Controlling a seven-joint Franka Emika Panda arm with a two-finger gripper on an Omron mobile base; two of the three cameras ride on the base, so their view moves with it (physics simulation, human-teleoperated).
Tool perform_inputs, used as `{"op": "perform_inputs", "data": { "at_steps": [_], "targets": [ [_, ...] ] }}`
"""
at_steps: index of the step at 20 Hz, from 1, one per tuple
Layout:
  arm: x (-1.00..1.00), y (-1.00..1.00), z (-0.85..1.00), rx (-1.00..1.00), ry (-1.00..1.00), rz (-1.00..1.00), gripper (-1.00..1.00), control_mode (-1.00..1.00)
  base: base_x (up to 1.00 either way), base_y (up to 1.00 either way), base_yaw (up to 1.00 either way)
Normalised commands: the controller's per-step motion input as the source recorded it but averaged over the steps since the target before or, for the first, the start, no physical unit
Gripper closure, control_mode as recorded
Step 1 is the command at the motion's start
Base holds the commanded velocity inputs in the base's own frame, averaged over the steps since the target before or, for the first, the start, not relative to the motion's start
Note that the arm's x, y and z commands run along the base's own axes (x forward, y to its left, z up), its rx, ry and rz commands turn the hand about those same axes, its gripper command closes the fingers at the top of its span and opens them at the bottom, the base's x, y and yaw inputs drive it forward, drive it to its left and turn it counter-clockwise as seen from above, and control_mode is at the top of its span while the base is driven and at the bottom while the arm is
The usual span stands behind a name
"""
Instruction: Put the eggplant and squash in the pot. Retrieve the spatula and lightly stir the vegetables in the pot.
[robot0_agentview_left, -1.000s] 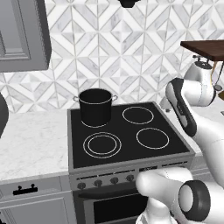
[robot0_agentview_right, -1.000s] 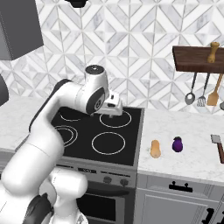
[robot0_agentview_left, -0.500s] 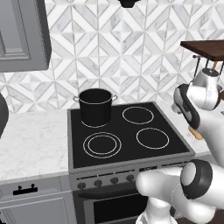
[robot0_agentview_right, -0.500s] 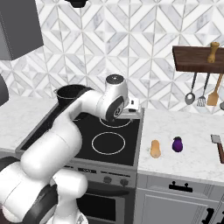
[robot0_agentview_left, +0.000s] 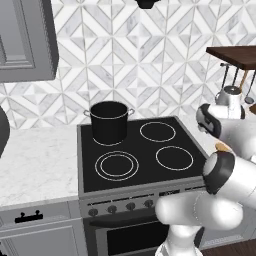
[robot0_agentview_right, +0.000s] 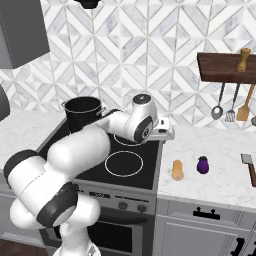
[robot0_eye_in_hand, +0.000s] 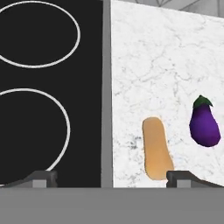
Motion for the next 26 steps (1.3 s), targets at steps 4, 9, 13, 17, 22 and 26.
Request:
{"op": "perform_inputs", "data": {
  "at_steps": [4, 9, 13, 17, 22, 26],
  "targets": [
    [0.37, -0.43, -0.34, 0.0, 0.09, -0.09, -1.0, -1.0, 0.0, 0.0, 0.0],
    [0.23, -0.46, -0.32, 0.0, 0.11, -0.08, -1.0, -1.0, 0.0, 0.0, 0.0],
    [0.11, -0.35, -0.29, 0.0, 0.08, -0.03, -1.0, -1.0, 0.0, 0.0, 0.0],
    [0.0, -0.26, -0.31, 0.0, 0.07, -0.02, -1.0, -1.0, 0.0, 0.0, 0.0],
    [0.0, -0.1, -0.35, 0.0, 0.04, 0.0, -1.0, -1.0, 0.0, 0.0, 0.0],
    [0.19, -0.03, -0.29, 0.0, 0.05, 0.0, -1.0, -1.0, 0.0, 0.0, 0.0]
  ]
}}
